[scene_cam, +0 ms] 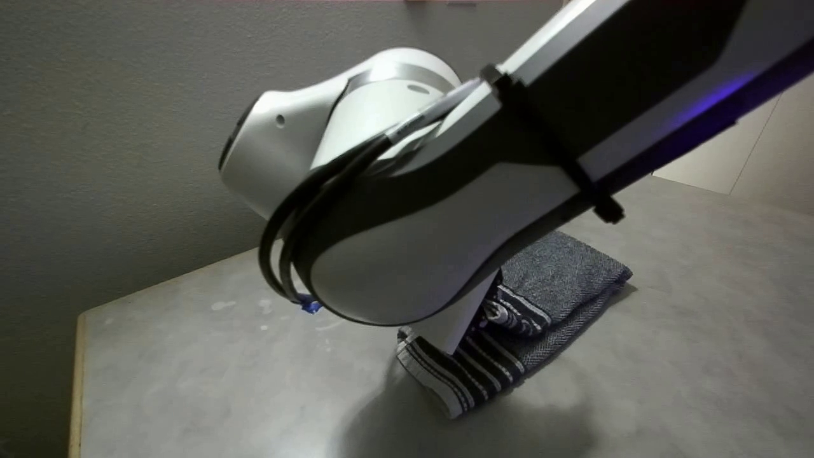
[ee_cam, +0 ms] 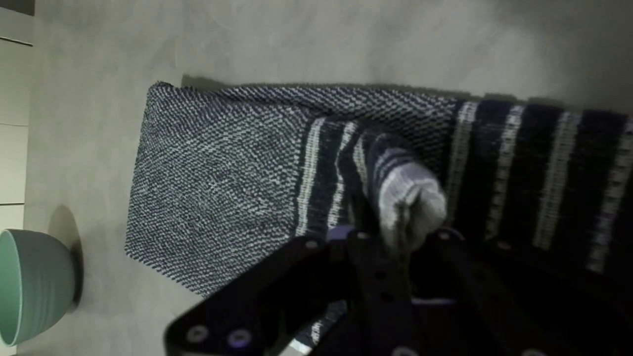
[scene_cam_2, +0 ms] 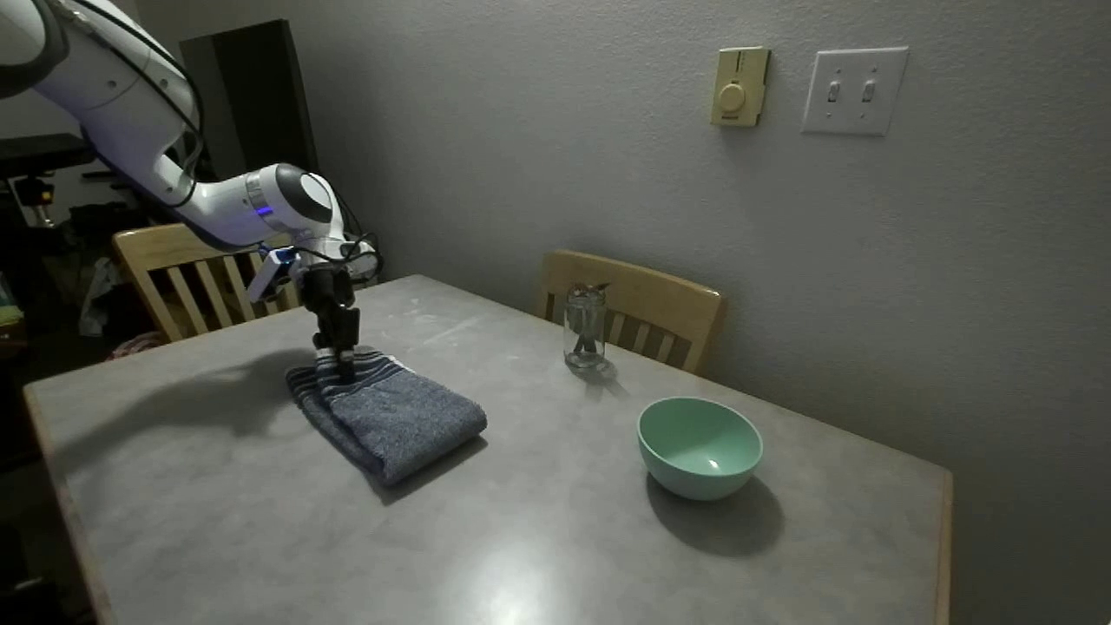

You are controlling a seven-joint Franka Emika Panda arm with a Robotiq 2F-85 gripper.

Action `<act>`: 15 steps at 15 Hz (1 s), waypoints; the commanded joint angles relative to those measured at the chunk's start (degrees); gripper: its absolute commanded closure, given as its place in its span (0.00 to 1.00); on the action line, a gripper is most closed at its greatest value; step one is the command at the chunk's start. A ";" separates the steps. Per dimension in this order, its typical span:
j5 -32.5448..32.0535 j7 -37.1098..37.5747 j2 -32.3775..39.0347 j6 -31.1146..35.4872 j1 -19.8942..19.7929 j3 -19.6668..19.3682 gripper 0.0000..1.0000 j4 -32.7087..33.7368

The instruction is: Unfold the towel

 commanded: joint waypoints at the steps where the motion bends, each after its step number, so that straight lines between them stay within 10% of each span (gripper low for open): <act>1: -0.76 0.00 0.47 -0.87 -0.17 0.28 1.00 1.17; 15: -1.02 -12.86 3.45 8.03 1.53 3.08 0.98 9.81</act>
